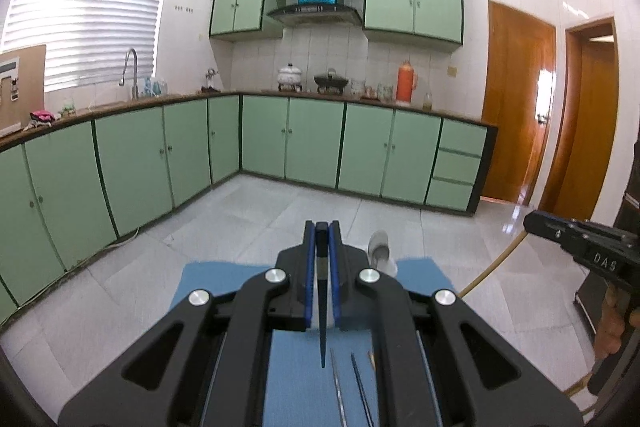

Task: Organize utensils
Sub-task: 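Lift both chopsticks and carry them over the white caddy, then lower both chopsticks into the caddy and open both grippers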

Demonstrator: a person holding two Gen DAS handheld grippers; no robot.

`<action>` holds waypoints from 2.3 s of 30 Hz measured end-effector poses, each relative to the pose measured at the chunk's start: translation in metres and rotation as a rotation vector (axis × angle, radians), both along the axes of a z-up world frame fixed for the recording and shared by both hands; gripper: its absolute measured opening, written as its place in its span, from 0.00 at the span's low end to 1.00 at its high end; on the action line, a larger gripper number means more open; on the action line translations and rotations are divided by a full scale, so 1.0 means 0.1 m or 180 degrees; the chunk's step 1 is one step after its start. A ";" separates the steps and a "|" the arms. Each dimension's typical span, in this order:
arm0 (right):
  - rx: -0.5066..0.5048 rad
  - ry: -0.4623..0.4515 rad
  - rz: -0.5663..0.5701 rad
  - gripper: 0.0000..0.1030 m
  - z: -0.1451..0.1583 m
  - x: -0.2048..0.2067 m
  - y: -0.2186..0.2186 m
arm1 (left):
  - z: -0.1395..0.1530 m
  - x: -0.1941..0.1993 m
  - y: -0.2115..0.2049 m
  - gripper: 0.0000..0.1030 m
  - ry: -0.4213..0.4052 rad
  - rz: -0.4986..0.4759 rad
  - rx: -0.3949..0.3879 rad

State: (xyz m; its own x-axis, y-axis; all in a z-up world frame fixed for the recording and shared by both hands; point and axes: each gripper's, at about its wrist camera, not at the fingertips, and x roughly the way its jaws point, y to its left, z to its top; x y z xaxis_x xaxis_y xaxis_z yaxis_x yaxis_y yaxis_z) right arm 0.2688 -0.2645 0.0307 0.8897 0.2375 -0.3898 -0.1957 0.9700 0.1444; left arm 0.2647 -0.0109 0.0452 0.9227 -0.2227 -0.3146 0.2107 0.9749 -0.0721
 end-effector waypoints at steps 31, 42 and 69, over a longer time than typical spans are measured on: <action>-0.0035 -0.0097 0.0024 0.07 -0.08 1.22 0.36 | -0.08 1.42 -0.40 0.06 -0.0272 0.0241 -0.0028; -0.0072 0.0119 -0.0003 0.07 -0.42 1.43 0.45 | -0.41 1.61 -0.26 0.06 -0.0046 0.0285 0.0057; 0.0243 0.0294 -0.0221 0.34 -0.61 1.35 0.09 | -0.55 1.41 0.02 0.57 0.0071 0.0426 -0.0076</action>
State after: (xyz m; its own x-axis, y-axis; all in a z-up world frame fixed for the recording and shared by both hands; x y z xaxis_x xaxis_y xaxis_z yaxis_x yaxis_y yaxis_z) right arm 0.4036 -0.2558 -0.0303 0.8662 0.2087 -0.4540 -0.1109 0.9662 0.2326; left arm 0.4057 -0.0089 -0.0098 0.9375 -0.1059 -0.3315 0.0771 0.9921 -0.0990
